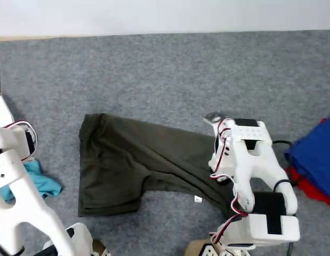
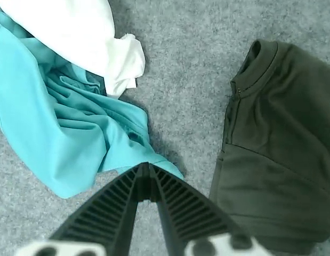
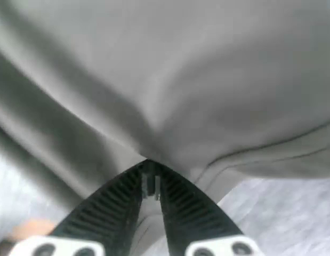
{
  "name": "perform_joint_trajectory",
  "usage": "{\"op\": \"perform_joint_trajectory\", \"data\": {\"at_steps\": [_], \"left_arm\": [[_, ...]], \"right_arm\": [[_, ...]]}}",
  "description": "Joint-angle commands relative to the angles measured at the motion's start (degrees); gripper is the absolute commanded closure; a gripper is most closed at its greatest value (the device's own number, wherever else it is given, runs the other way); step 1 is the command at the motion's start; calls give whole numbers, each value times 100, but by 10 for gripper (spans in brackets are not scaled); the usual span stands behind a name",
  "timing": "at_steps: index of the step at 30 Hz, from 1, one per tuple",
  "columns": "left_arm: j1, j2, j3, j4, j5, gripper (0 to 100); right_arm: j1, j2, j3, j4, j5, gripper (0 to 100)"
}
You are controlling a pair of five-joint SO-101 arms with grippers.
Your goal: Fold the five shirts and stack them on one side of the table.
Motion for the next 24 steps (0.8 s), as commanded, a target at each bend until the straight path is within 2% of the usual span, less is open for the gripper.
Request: {"op": "perform_joint_trajectory", "data": {"at_steps": [1, 6, 12, 24], "left_arm": [[35, -114, -31, -88, -62, 998], [35, -114, -31, -88, -62, 998], [35, -123, -31, -88, -62, 998], [35, -123, -31, -79, -70, 998]], "right_arm": [[224, -40, -158, -734, 44, 990], [286, 505, -176, -1684, 44, 990], [365, 989, -914, -1745, 35, 990], [365, 1042, -2971, 1051, 18, 987]]}}
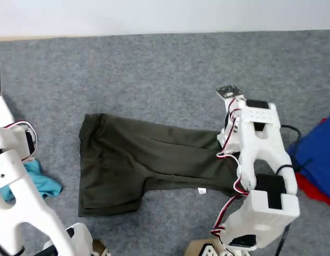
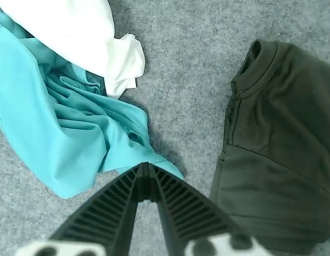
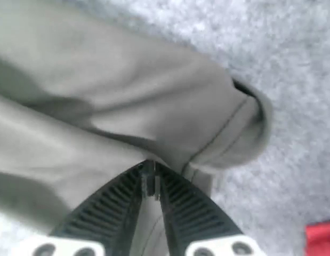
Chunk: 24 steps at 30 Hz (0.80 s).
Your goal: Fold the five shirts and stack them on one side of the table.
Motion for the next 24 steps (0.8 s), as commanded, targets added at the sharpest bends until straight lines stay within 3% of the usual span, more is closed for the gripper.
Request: {"op": "perform_joint_trajectory", "data": {"at_steps": [1, 6, 13, 24], "left_arm": [[35, -123, -31, -79, -70, 998], [35, -149, -40, -79, -70, 998], [35, -167, -136, -35, -62, 998], [44, -554, -127, 149, -70, 998]], "right_arm": [[48, -48, -958, 892, 9, 973], [-110, -48, -1934, 2475, 35, 829], [-119, -593, -1837, 2607, -9, 982], [-163, -2141, -105, 2589, -114, 989]]}}
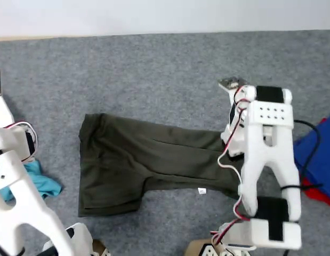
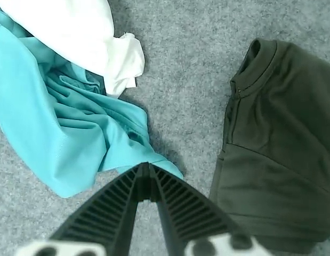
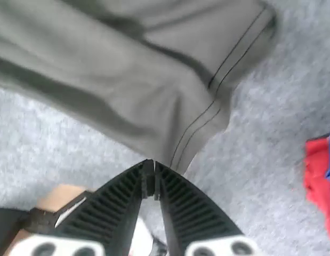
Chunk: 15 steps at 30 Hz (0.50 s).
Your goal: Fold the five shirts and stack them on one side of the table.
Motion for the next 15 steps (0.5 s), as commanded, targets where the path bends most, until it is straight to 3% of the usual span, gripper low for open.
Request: {"op": "perform_joint_trajectory", "data": {"at_steps": [1, 6, 15], "left_arm": [[70, -510, -119, 105, -70, 998], [360, -1055, 48, 105, -651, 998], [536, -1451, 1156, 88, -721, 998]], "right_arm": [[-48, -690, 360, 224, -70, 989], [-22, -1569, 791, 224, -70, 989], [-286, -2598, 2312, -611, -70, 989]]}}
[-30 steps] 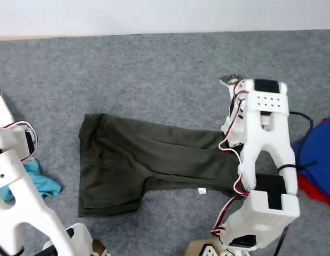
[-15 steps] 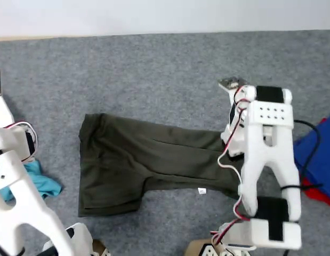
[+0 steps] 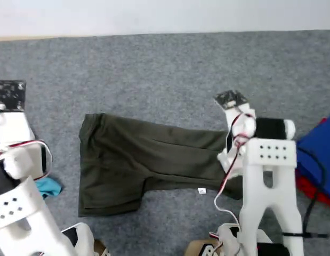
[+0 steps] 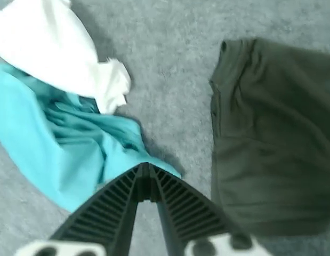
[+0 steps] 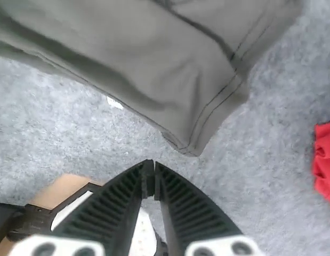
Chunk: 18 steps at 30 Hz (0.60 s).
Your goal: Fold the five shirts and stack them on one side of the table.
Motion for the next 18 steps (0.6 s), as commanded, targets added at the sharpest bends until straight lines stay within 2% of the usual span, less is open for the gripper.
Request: {"op": "perform_joint_trajectory", "data": {"at_steps": [1, 4, 11, 16, 18], "left_arm": [[53, -149, 303, 70, -35, 998], [44, -211, 602, -70, -26, 998], [53, -448, 1305, -475, -26, 998], [53, -598, 1824, -853, -53, 998], [53, -615, 2035, -1064, -53, 998]], "right_arm": [[-66, -303, 475, -409, -70, 989], [-57, -312, 668, -725, -44, 990], [418, -277, 659, -734, 35, 990], [435, -268, 756, -338, 1116, 984], [514, -303, 756, -180, 1415, 939]]}}
